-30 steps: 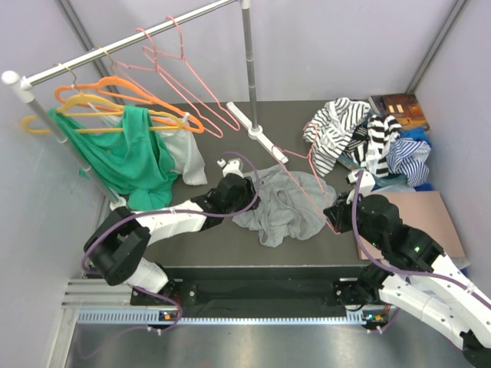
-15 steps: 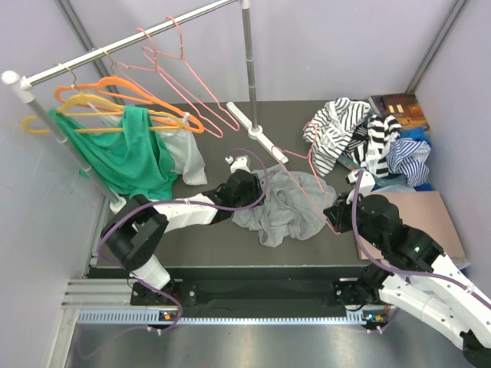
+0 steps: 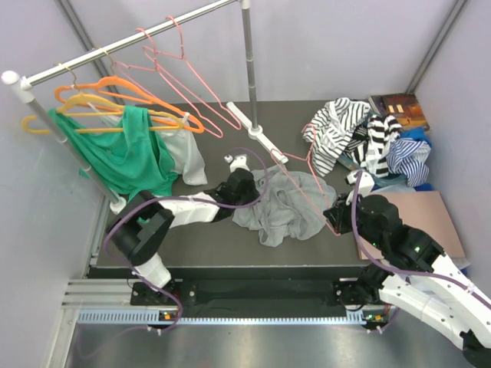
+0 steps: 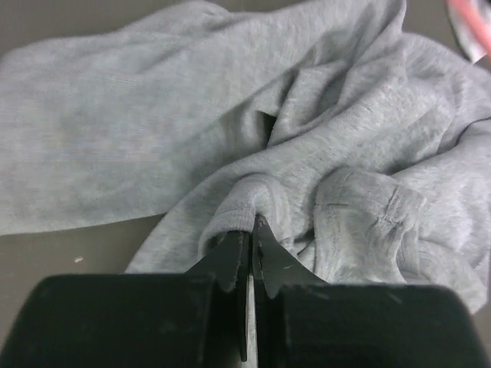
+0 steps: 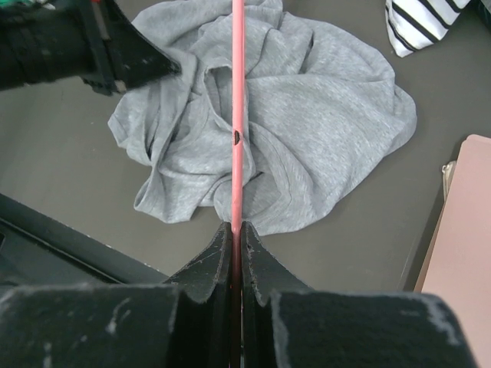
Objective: Place the tank top on the hanger
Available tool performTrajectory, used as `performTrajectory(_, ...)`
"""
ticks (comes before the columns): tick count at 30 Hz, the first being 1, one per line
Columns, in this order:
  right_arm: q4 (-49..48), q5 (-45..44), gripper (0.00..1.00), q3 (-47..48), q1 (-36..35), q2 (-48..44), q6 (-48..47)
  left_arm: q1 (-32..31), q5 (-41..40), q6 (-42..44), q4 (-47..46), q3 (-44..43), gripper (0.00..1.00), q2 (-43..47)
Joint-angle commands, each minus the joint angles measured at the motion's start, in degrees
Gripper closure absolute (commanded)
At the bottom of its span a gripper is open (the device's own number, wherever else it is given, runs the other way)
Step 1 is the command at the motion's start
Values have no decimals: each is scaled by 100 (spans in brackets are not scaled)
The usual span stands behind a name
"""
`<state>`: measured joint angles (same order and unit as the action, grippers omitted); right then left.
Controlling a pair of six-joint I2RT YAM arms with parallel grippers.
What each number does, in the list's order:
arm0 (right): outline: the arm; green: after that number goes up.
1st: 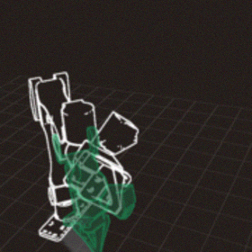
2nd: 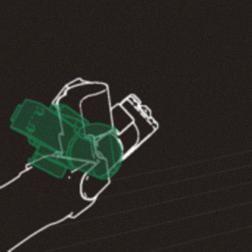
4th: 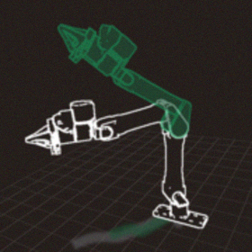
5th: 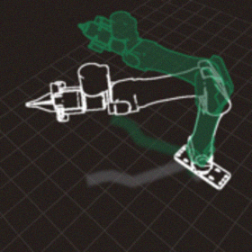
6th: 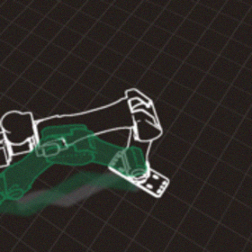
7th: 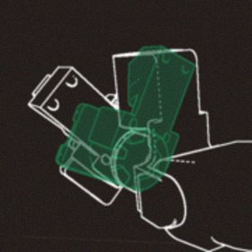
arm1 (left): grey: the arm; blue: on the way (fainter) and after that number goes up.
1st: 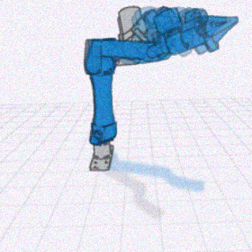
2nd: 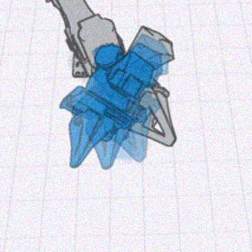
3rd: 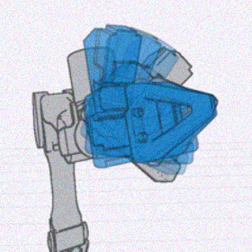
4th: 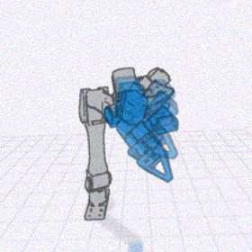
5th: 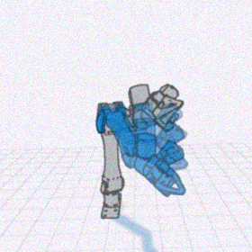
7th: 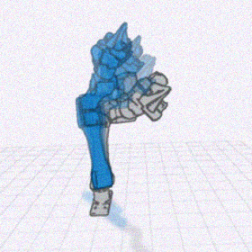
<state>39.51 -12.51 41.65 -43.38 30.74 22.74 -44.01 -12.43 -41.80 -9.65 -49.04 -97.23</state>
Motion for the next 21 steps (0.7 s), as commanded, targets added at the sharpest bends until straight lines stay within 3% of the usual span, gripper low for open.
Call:
performTrajectory(1, 66, 231, 100, 448, -57, -165, -50, 672, 484, -205, -853, 499, 100, 1132)
performTrajectory(3, 127, 380, 100, 528, -48, -235, -121, 1390, 1595, -267, -1153, 832, 100, 1425)
performTrajectory(6, 93, 837, 100, 599, -48, -209, -209, 2087, 2550, -127, -1180, 922, 100, 1803)
performTrajectory(10, -153, 1618, 100, 459, -57, -200, -341, 2405, 3499, 216, -1039, 843, 100, 2076)
performTrajectory(14, -312, 1919, 100, 379, -57, -165, -411, 2555, 3923, 348, -960, 852, 100, 2340)
performTrajectory(21, -479, 2314, 100, 247, -48, -165, -429, 2687, 3932, 690, -591, 896, 100, 2814)
